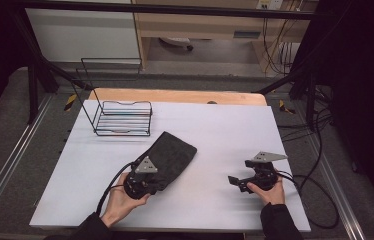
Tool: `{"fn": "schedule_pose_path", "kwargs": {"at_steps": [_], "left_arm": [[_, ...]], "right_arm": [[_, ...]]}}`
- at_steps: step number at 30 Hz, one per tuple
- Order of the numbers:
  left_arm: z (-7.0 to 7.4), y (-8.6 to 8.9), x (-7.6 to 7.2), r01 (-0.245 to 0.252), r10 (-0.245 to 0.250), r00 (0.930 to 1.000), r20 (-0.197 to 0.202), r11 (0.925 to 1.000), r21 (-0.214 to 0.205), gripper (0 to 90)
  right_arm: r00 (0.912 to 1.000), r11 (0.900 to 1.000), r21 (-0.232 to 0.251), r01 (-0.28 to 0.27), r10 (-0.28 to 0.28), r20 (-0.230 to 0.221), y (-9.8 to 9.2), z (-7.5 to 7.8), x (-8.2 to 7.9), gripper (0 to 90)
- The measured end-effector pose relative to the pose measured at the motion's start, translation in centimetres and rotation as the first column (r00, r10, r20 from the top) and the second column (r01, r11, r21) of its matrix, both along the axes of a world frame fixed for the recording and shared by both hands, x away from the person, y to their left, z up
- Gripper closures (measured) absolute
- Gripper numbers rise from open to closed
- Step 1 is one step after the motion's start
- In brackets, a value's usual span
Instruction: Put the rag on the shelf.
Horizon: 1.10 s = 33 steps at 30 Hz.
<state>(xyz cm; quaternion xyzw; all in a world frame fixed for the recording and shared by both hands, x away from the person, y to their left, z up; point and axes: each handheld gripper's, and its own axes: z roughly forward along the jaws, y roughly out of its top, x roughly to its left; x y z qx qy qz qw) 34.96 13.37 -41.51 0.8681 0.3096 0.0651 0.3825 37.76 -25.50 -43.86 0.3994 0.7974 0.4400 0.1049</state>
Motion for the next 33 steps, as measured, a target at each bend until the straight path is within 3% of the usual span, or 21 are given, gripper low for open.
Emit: {"fn": "schedule_pose_path", "kwargs": {"at_steps": [18,24,29,33], "left_arm": [[0.3,-3.4,-1.0,0.039,-0.039,0.9992,-0.012,0.9992,-0.011,82.8],[0.4,-4.3,-1.1,0.044,-0.045,0.9986,-0.027,0.9984,-0.035,82.8],[-0.1,-5.5,-1.1,0.051,-0.052,0.9973,-0.051,0.9980,-0.038,82.8],[-0.9,-6.1,-0.8,0.057,-0.057,0.9961,-0.067,0.9983,-0.012,81.7]], "right_arm": [[1.0000,1.0000,0.004,-0.002,0.001,0.004,0.0,0.0,0.0,1.4],[1.0000,1.0000,0.006,-0.002,0.002,0.003,0.0,0.0,0.0,1.4],[1.0000,1.0000,0.006,-0.002,0.002,0.003,0.0,0.0,0.0,1.5],[1.0000,1.0000,0.004,-0.003,0.003,0.004,0.0,0.0,0.0,1.5]]}}
